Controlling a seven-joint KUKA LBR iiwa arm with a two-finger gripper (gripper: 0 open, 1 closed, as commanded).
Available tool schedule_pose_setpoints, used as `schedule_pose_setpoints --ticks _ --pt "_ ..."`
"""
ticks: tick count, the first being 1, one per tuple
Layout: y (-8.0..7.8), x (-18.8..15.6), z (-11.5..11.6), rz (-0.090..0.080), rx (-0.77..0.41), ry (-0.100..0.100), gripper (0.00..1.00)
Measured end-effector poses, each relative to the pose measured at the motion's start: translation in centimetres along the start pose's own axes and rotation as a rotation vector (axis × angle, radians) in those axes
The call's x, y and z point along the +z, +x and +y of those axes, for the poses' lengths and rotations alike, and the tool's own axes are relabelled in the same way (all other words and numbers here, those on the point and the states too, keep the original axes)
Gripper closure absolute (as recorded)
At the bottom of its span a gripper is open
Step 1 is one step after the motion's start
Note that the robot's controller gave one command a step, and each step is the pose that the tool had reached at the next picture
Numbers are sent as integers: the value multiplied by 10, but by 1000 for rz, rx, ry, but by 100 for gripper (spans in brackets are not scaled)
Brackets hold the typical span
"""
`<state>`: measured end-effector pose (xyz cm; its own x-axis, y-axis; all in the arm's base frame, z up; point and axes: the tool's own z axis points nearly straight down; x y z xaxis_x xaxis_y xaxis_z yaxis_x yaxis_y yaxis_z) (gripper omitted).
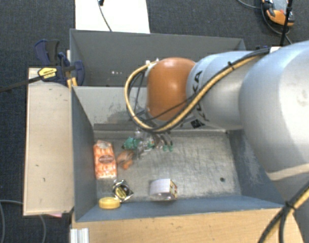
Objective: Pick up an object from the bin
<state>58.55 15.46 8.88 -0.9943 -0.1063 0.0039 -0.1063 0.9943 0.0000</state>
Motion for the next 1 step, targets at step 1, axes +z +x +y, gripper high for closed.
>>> schedule_pose_setpoints --ticks 1 --pt "-1 -20 0 -3 1 0 100"
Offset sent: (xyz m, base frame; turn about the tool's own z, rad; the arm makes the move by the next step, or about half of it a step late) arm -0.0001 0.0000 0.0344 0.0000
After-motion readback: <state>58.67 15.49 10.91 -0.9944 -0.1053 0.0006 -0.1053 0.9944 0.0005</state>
